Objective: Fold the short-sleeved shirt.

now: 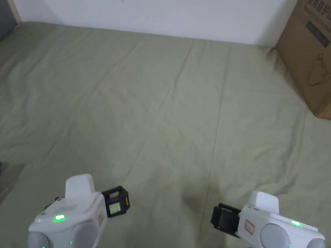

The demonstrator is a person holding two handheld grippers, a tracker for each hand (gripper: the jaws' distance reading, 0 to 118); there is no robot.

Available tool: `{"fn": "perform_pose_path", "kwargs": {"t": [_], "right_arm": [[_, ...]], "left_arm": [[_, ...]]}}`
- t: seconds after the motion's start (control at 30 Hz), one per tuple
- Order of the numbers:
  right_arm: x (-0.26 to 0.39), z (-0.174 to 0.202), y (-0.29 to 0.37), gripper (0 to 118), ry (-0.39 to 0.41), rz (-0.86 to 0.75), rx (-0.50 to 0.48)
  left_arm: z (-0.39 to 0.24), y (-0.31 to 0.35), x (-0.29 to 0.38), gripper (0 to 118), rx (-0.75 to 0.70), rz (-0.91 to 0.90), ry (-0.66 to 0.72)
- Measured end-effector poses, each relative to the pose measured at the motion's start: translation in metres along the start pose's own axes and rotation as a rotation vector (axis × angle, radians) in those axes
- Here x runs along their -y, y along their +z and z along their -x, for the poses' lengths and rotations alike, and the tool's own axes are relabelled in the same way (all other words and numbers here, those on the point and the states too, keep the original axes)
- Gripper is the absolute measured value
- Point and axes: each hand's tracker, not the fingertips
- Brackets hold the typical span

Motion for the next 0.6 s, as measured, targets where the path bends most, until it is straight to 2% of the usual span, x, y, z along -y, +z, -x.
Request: {"fn": "perform_pose_path", "kwargs": {"t": [0.1, 0.2, 0.27, 0.33, 0.37, 0.4, 0.43, 0.47, 0.6], "right_arm": [[-0.035, 0.006, -0.033, 116, -0.025, -0.028, 0.138], [-0.056, 0.005, -0.060, 116, -0.054, -0.120, 0.143], [-0.062, 0.002, -0.079, 116, -0.070, -0.097, 0.142], [-0.062, -0.001, -0.096, 116, -0.143, -0.016, 0.191], [-0.057, -0.003, -0.106, 116, -0.186, 0.018, 0.204], [-0.049, -0.005, -0.114, 118, -0.222, 0.010, 0.164], [-0.036, -0.005, -0.111, 118, -0.231, -0.107, 0.161], [-0.026, -0.002, -0.105, 118, -0.202, -0.163, 0.165], [-0.033, -0.002, -0.105, 118, -0.201, -0.126, 0.175]], "left_arm": [[0.000, -0.044, -0.030, 118, -0.049, 0.008, 0.076], [0.000, -0.080, -0.045, 118, -0.122, 0.008, 0.126], [0.002, -0.100, -0.043, 118, -0.177, 0.025, 0.171], [0.004, -0.118, -0.033, 118, -0.204, 0.078, 0.199], [-0.005, -0.116, -0.027, 118, -0.213, 0.029, 0.122], [-0.012, -0.110, -0.027, 118, -0.257, 0.004, 0.111], [-0.016, -0.108, -0.027, 118, -0.282, -0.001, 0.083], [-0.019, -0.109, -0.025, 118, -0.297, -0.005, 0.084], [-0.011, -0.111, -0.026, 118, -0.263, 0.029, 0.109]]}}
